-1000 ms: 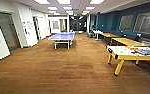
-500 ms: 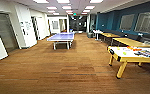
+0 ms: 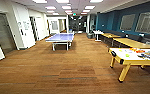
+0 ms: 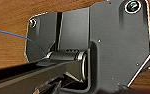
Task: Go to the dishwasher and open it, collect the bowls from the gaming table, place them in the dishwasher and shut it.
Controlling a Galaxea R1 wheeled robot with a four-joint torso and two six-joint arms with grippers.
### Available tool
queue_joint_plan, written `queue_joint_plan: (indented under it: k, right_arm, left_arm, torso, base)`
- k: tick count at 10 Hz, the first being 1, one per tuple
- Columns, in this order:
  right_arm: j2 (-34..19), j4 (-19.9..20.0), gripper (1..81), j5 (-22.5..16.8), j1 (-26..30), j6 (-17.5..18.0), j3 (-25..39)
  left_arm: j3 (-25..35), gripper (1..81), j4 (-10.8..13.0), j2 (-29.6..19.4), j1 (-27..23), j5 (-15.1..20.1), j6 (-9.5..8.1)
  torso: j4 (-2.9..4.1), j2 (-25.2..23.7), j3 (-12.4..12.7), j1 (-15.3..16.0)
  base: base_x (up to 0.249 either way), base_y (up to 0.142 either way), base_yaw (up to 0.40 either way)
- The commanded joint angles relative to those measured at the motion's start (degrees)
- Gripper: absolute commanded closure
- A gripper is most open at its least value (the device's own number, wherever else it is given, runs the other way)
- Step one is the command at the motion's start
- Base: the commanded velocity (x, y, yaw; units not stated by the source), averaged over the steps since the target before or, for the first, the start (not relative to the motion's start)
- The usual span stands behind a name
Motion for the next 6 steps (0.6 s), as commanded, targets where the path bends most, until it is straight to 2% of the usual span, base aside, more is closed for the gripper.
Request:
queue_joint_plan:
  k: [1, 6]
  right_arm:
    - [0.18, -0.04, 1.0, -3.59, 2.82, -0.13, 0.47]
    - [0.09, -0.12, 1.0, -3.59, 3.18, -0.13, 0.03]
  left_arm:
    - [0.18, 1.0, -0.16, -0.04, -2.52, 2.93, -0.09]
    - [0.18, 1.0, -0.16, 0.48, -2.61, 2.84, -0.09]
  torso:
    - [0.00, 0.00, 0.00, 0.01]
    - [0.00, 0.00, 0.00, 0.01]
  base:
    - [0.265, 0.000, 0.000]
    - [0.266, 0.000, 0.000]
